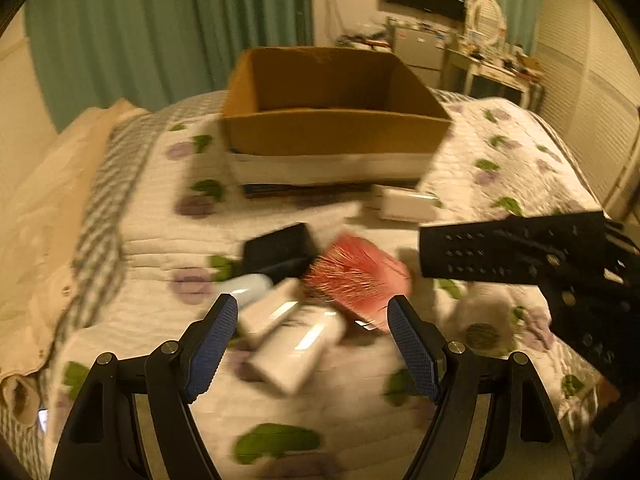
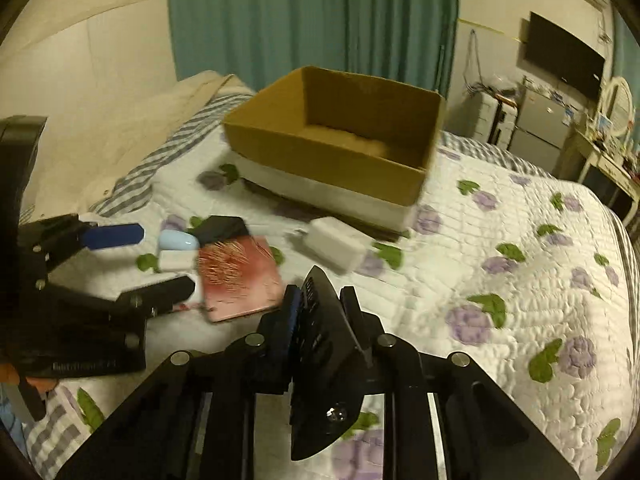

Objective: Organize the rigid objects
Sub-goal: 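Grasp the black remote with the right tool while the left tool approaches the pink card case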

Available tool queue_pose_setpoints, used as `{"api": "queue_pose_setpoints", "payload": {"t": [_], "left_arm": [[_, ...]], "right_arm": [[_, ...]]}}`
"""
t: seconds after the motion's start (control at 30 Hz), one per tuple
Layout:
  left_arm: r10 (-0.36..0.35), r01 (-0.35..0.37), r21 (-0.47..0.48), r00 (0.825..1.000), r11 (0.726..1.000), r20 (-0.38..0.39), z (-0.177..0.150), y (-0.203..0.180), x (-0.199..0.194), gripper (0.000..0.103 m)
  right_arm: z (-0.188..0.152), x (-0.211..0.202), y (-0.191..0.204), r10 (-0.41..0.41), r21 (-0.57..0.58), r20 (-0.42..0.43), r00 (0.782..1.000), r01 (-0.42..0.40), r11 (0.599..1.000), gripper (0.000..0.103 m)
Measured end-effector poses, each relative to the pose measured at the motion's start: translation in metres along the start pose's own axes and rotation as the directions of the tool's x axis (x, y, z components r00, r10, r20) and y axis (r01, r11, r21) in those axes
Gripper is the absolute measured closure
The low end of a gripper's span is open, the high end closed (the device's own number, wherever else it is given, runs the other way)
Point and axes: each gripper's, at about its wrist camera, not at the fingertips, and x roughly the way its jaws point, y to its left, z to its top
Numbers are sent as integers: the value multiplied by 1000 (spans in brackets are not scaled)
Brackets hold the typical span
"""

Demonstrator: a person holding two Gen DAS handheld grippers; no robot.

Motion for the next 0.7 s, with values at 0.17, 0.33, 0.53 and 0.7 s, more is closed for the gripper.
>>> {"api": "queue_pose_setpoints", "payload": {"t": [0.17, 0.33, 0.53, 0.7], "left_arm": [[17, -12, 112, 999, 994, -49, -1, -33, 17, 23], [11, -3, 107, 998, 994, -69, 11, -36, 32, 23], [51, -37, 121, 992, 992, -114, 23, -38, 65, 22], [45, -21, 142, 986, 990, -163, 27, -43, 84, 20]], "right_arm": [[-1, -3, -22, 3, 44, 8, 1000, -3, 999, 84], [-4, -5, -41, 5, 92, 26, 1000, -8, 996, 84], [-8, -5, -51, 24, 118, 30, 999, -27, 993, 85], [-11, -3, -54, 36, 127, 21, 999, -38, 991, 85]]}}
